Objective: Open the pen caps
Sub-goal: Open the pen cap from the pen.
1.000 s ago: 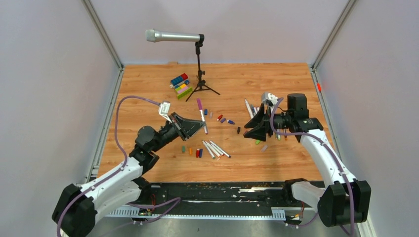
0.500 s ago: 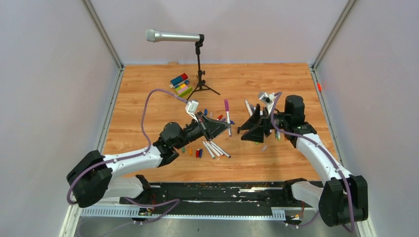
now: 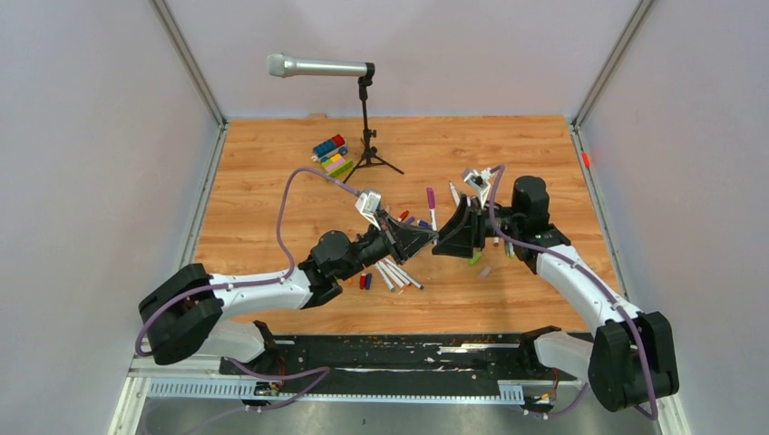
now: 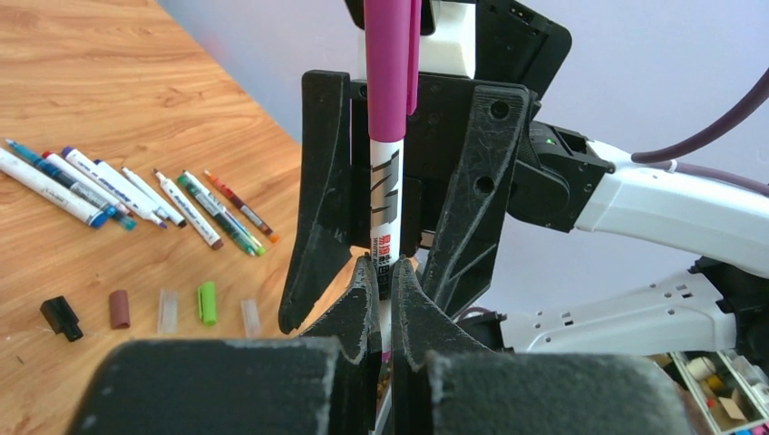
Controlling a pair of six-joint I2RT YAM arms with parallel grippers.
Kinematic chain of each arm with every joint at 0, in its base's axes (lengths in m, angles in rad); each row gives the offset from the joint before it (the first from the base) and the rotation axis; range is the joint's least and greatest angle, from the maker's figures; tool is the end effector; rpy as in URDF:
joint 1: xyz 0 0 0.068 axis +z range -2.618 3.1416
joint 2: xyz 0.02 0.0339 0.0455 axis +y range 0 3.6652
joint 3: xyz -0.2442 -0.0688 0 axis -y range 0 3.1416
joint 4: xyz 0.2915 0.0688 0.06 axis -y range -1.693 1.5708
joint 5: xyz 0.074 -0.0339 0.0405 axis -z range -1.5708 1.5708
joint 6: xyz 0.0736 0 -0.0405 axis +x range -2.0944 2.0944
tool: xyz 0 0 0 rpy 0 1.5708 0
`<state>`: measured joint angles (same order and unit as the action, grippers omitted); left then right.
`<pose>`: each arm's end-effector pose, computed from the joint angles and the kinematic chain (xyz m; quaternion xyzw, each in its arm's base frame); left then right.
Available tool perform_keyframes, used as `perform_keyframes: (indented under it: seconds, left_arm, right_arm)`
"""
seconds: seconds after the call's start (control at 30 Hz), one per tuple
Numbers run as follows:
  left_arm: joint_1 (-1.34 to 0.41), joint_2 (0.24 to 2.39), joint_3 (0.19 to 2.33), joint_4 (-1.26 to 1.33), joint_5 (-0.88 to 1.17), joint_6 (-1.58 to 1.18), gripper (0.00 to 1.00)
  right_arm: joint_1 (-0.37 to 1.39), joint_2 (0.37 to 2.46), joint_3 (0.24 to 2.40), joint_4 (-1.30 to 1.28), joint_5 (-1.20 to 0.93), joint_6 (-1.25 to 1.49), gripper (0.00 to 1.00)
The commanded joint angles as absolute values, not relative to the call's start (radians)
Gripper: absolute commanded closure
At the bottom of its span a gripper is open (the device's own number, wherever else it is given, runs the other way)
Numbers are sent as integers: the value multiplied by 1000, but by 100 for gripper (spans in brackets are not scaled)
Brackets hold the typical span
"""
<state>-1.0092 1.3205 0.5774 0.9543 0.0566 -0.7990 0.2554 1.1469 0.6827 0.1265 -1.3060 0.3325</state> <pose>0.1876 -0.3060 0.2280 0.0878 0.6226 -0.6219 0.4668 0.2676 0.1433 0.2283 -0.3261 0.6611 0.6075 0.2959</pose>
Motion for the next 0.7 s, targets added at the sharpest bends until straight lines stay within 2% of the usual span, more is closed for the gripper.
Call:
perform_keyframes:
  seconds: [0.0, 0.1, 0.13, 0.2, 0.23, 0.27, 0.3, 0.4, 0.47, 0.57, 0.67]
  left_arm:
    - [-1027, 1331, 615, 1025, 7, -764, 100]
    - [-1034, 1341, 617, 1037, 2, -765, 100]
    - [-1035, 1345, 617, 1041, 2, -765, 100]
    - [-1036, 1352, 615, 1061, 2, -772, 100]
    - [-1036, 1353, 611, 1073, 2, -776, 99]
    - [-1036, 1352, 605, 1089, 2, -779, 94]
    - [-1036, 1345, 597, 1100, -10, -780, 86]
    - [-1017, 1293, 575, 1077, -41, -782, 47]
    - [-971, 1252, 575, 1027, -10, -799, 31]
    - [-887, 1220, 601, 980, 124, -835, 25]
    - [-833, 1228, 656, 942, 236, -851, 24]
  right_arm:
    - [273, 1156, 670, 235, -1295, 421, 47]
    - [289, 1167, 669, 254, -1301, 444, 55]
    - [295, 1170, 670, 259, -1305, 448, 60]
    - [303, 1178, 672, 266, -1313, 447, 81]
    - [305, 1182, 672, 271, -1320, 444, 98]
    - [305, 1185, 674, 269, -1328, 436, 100]
    - [305, 1186, 677, 261, -1336, 423, 100]
    - [305, 1190, 682, 233, -1354, 389, 100]
    - [305, 1189, 681, 219, -1366, 371, 100]
    - [310, 1192, 682, 208, -1385, 354, 100]
    - [317, 1195, 686, 196, -1406, 338, 100]
